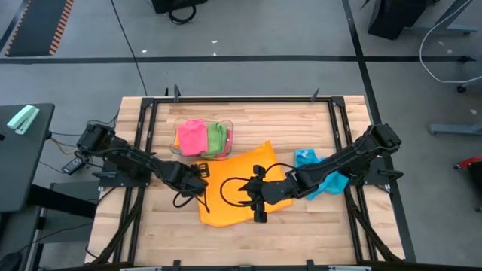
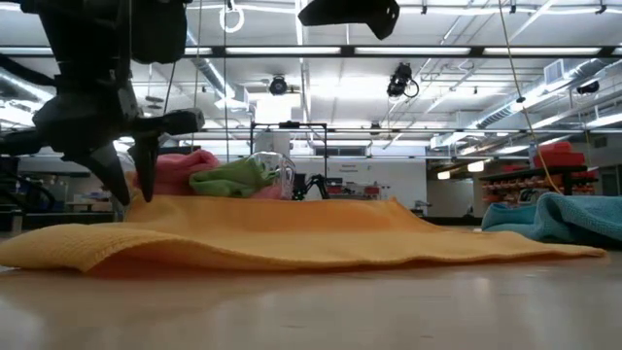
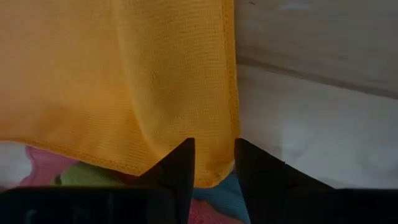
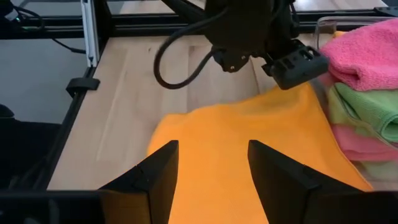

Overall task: Fold microfiber towels
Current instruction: Fold the orange microfiber towel

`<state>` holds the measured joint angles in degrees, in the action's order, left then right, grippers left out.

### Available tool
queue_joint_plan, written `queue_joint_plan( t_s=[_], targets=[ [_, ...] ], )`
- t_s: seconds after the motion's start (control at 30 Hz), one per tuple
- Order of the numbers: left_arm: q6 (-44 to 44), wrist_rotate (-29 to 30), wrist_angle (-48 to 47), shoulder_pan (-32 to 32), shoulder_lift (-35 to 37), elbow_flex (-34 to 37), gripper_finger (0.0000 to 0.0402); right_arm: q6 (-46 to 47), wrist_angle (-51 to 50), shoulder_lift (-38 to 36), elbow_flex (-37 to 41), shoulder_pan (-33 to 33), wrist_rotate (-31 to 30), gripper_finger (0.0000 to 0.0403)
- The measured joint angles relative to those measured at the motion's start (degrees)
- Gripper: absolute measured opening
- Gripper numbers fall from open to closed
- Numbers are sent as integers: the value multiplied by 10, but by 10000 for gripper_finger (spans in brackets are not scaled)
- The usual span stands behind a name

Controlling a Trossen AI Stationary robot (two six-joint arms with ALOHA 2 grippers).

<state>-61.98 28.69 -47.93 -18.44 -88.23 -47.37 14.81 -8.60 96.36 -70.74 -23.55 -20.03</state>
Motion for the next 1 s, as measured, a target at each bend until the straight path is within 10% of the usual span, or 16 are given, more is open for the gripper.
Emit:
queue_joint_plan(
  t_s=[0.73,1.0],
  targets=[
    [-140,37,62,20,-7,52,111,4,3,0,0,-2,1,202],
    [-118,51,49,17,-2,64,25,2,3,0,0,-6,1,202]
  ],
)
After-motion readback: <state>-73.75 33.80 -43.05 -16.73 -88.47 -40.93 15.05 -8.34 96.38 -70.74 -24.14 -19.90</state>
